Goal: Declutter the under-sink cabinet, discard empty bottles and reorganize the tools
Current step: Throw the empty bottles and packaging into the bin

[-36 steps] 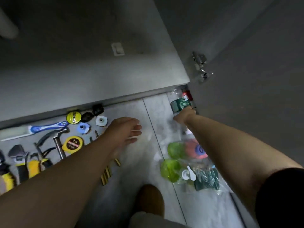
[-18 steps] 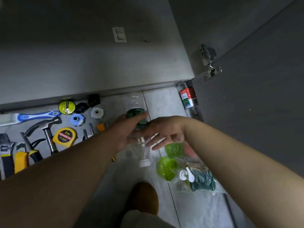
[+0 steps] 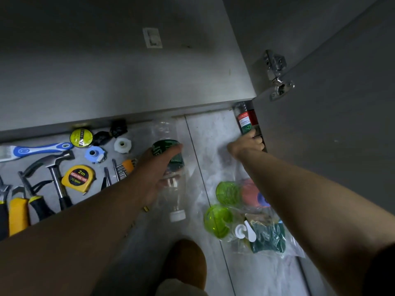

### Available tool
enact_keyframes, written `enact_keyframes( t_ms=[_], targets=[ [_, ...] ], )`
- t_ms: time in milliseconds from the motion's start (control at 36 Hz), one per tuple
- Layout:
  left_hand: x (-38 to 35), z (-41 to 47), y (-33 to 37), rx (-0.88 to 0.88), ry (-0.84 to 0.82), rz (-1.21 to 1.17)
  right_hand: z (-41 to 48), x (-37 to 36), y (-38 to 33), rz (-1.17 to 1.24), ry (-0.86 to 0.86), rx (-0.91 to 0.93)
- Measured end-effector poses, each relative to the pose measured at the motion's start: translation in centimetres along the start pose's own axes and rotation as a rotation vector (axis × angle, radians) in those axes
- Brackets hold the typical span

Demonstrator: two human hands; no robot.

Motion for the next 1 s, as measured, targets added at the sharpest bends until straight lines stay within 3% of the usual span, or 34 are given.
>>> enact_keyframes(
  t_ms=[167, 250, 333, 417, 556, 722, 889, 1000],
  targets=[
    [0.0, 0.9, -0.4, 0.016, 0.013, 0.013, -2.2, -1.8, -2.0, -0.132, 0.082, 0.076],
    [-0.3, 1.3, -0.4, 0.011, 0.006, 0.015, -3.4, -1.8, -3.5, -0.121, 0.162, 0.216],
    [-0.6, 1.7, -0.4, 0.011, 0.008, 0.011, -2.8, -0.5, -3.8, -0.067, 0.243, 0.215],
    [-0.5, 1.6, -0.3, -0.003, 0.016, 0.029, -1.3, -1.5, -2.6, -0.006, 0.100, 0.108],
    [0.2, 0.7, -0.9, 0.007, 0.001, 0.045, -1.9, -5.1, -1.8, 0.152, -0.158, 0.089],
    [0.1, -1.6, -0.1, 0.023, -0.083, 0.048, -4.9, -3.8, -3.3, 0.300, -0.251, 0.187],
    [-2.4, -7.2, 4.5, -0.114, -0.169, 0.108, -9.0, 4.0, -2.4, 0.409, -0.225, 0.207],
    [-4.2, -13.0, 7.4, -0.185, -0.228, 0.200, -13.9, 10.1, 0.2, 0.641, -0.215, 0.214]
  ],
)
Point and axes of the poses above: each hand's wrist, its own z-axis towards the middle knuckle, its own x-axis out of the back of the hand, y = z × x, the point moved 9 cm from there along z, towards the middle knuckle, and after that the axes turned 9 degrees about z, right-handed, at the moved point
